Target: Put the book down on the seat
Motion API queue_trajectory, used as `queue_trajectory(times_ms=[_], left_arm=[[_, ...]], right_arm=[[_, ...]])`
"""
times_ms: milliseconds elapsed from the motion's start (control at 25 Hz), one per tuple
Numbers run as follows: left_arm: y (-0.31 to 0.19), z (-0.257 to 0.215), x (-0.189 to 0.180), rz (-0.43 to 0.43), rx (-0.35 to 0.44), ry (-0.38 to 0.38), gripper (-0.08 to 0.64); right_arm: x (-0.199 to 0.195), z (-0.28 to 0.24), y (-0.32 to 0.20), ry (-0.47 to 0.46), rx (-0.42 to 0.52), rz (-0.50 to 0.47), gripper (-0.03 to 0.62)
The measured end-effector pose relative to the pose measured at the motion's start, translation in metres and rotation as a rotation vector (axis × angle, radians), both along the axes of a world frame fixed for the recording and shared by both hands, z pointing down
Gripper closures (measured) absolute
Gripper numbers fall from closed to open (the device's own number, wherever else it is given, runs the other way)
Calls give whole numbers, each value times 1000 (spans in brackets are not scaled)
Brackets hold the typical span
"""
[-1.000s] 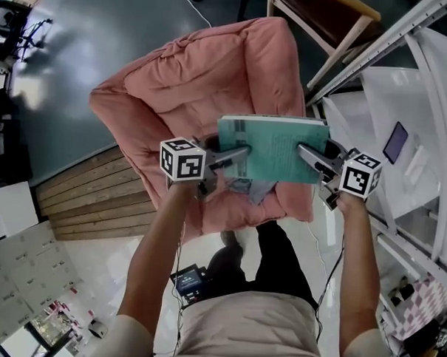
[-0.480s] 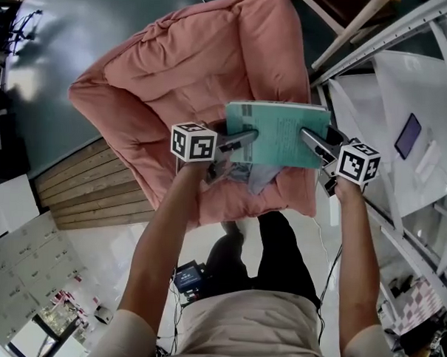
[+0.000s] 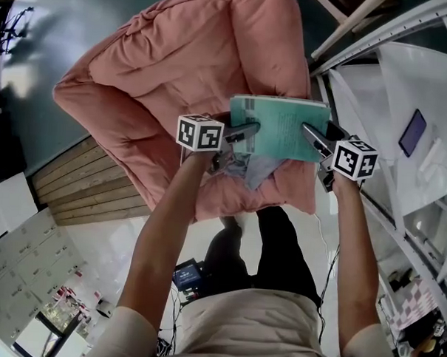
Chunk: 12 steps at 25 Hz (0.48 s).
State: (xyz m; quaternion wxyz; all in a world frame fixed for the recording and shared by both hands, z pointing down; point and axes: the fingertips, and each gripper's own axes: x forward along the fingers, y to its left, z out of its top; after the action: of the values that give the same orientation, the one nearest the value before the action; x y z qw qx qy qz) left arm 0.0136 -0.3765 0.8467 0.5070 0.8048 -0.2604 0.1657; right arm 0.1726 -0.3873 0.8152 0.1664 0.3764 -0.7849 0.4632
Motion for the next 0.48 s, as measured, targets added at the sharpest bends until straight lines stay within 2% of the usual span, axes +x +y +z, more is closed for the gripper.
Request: queue_trajectory(times_ms=[280,480], left_arm=[[6,26,1,11,-23,-66,241],[2,38,-11,-47,-25,-124,235]], right_arm=[[9,26,7,66,-38,15,273],[8,29,6,86,-48,14,235]])
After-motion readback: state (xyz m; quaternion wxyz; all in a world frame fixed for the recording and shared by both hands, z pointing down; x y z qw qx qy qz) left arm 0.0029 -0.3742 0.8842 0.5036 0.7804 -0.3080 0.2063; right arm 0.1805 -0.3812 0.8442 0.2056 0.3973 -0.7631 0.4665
